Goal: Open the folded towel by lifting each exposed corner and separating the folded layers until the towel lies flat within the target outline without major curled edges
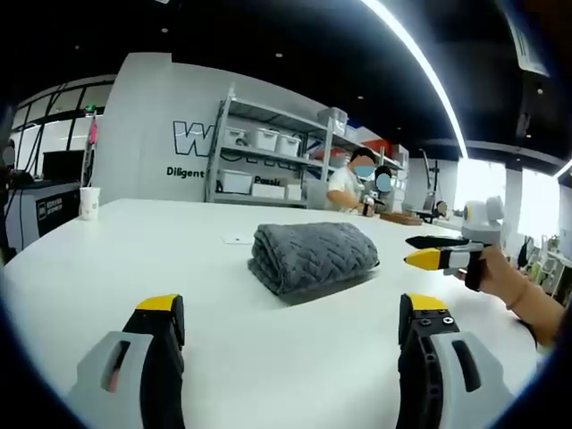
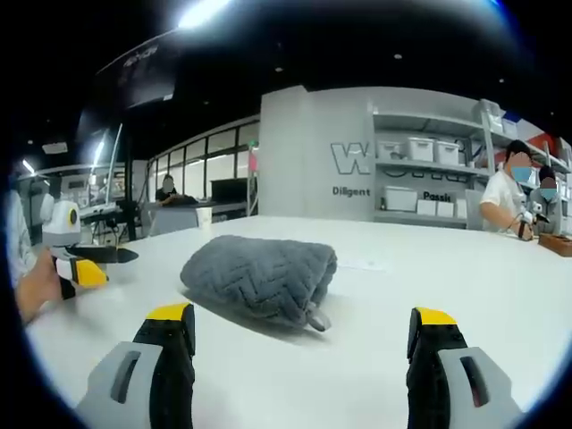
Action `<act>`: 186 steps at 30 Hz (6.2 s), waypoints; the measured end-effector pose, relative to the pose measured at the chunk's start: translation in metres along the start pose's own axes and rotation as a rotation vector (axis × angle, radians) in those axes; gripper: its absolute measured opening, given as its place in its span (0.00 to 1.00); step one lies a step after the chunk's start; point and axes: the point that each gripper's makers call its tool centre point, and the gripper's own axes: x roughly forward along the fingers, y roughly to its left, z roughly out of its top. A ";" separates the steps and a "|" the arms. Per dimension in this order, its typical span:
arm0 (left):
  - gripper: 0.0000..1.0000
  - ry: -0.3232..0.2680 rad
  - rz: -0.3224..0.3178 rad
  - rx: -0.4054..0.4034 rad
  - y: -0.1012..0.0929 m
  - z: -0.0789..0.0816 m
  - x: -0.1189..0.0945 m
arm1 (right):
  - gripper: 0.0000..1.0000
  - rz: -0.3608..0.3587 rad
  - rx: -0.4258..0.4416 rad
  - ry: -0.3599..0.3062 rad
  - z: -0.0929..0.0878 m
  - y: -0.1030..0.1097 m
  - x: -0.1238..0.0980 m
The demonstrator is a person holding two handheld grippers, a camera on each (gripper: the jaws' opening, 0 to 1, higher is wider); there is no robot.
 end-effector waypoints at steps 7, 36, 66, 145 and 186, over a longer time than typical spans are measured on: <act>0.99 -0.004 0.009 -0.018 0.003 0.001 -0.002 | 0.99 0.001 0.015 0.013 -0.003 -0.001 0.000; 0.98 -0.008 0.013 -0.042 0.004 0.000 -0.003 | 0.99 0.104 -0.040 0.016 -0.010 0.019 0.019; 0.96 -0.001 -0.006 -0.042 0.001 -0.001 0.000 | 0.43 0.084 -0.089 -0.018 -0.014 0.020 0.021; 0.94 -0.013 -0.006 -0.072 0.005 0.003 -0.004 | 0.00 0.513 -0.430 -0.046 -0.011 0.174 -0.001; 0.93 0.005 -0.012 -0.068 0.003 0.001 -0.005 | 0.99 0.273 -0.124 -0.064 0.025 0.074 -0.002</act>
